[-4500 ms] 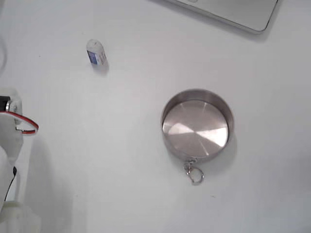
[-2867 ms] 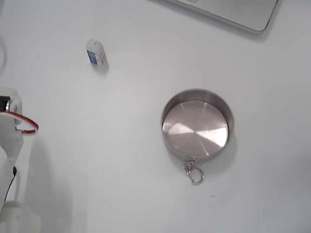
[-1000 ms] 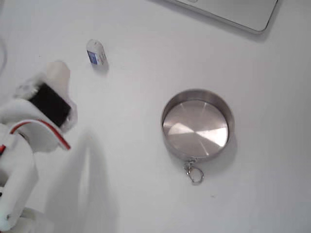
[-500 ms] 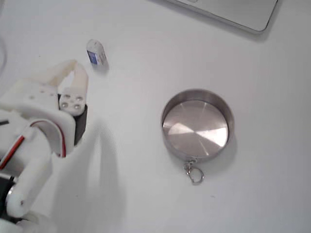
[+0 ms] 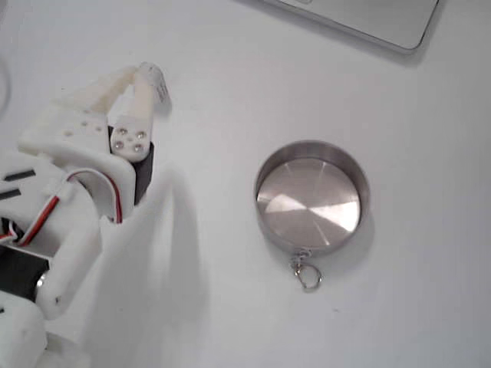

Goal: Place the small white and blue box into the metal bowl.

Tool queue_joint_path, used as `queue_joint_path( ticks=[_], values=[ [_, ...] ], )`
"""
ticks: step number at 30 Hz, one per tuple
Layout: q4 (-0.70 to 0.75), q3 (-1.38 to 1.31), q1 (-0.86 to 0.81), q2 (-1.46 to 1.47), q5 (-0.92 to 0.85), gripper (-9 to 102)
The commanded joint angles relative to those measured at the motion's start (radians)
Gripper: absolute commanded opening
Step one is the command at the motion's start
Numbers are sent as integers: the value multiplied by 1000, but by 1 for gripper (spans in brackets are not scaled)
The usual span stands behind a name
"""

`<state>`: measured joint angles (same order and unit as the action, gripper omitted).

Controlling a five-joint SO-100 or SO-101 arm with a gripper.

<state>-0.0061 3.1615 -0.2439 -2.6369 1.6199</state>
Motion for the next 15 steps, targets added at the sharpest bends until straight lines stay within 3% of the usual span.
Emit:
queue_joint_path(
  ticks=[1, 8, 15],
  values=[
    [-26, 40, 9, 37, -8, -3],
    [-26, 40, 11, 57, -6, 23],
    [-75, 18, 11, 124, -6, 28]
  ],
)
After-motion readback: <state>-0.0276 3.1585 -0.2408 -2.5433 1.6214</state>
